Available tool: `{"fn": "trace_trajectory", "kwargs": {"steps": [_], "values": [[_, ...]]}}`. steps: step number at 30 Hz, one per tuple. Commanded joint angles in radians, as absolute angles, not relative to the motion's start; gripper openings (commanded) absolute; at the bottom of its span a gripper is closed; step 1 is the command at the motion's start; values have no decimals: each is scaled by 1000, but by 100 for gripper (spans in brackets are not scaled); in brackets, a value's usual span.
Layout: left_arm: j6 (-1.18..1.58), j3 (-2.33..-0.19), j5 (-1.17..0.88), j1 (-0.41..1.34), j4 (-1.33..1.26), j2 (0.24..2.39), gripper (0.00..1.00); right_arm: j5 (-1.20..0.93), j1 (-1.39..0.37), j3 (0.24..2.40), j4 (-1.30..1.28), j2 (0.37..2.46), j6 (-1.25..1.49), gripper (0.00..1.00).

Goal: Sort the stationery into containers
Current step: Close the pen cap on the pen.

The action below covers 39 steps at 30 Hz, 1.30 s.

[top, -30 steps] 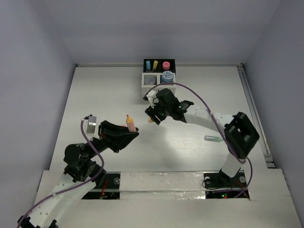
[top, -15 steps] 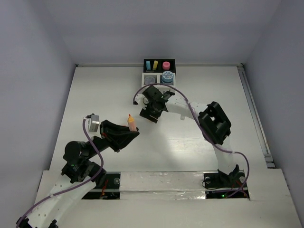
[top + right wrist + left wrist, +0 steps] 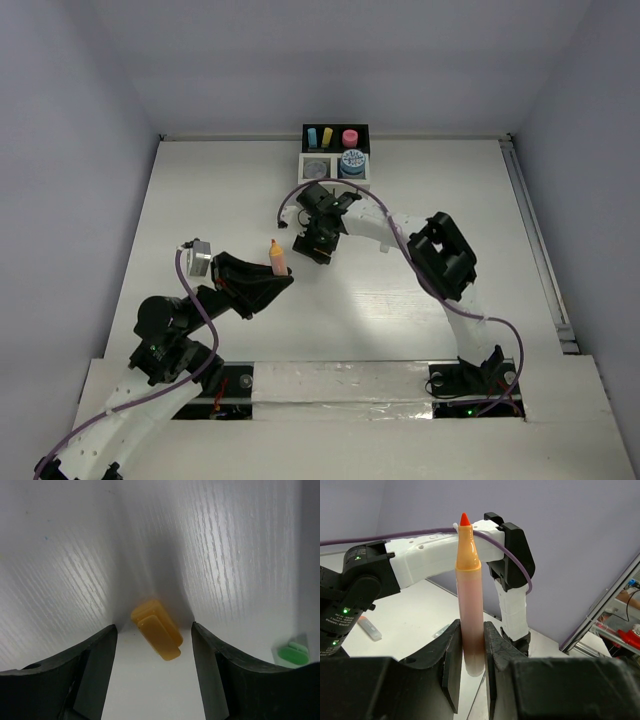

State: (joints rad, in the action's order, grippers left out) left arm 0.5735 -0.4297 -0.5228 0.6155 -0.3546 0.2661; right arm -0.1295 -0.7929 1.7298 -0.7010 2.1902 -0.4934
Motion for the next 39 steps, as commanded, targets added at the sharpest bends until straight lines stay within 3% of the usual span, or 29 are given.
{"fn": "trace_trajectory", "kwargs": {"steps": [1, 3, 4, 6, 10, 13, 16, 21, 28, 39], "values": [[569, -459, -526, 620, -410, 272, 0, -172, -792, 1776, -690, 2220, -503, 66], [568, -462, -525, 620, -403, 270, 0, -172, -792, 1778, -684, 2226, -502, 66], [568, -460, -526, 620, -402, 268, 0, -172, -792, 1778, -683, 2230, -502, 52], [568, -462, -525, 620, -402, 267, 0, -172, -792, 1786, -690, 2235, -500, 39], [569, -456, -526, 620, -408, 261, 0, -164, -792, 1767, -686, 2226, -494, 37], [572, -453, -526, 620, -411, 265, 0, -176, -792, 1753, -675, 2206, -468, 16], [575, -448, -525, 620, -414, 265, 0, -201, -792, 1695, -600, 2136, -424, 10], [629, -397, -531, 620, -488, 275, 0, -170, -792, 1504, -311, 1919, -293, 6], [698, -301, -505, 620, -593, 317, 0, 81, -792, 1315, -89, 1672, -2, 0], [732, -153, -382, 649, -828, 575, 0, 103, -792, 1147, 201, 1408, 287, 0]]}}
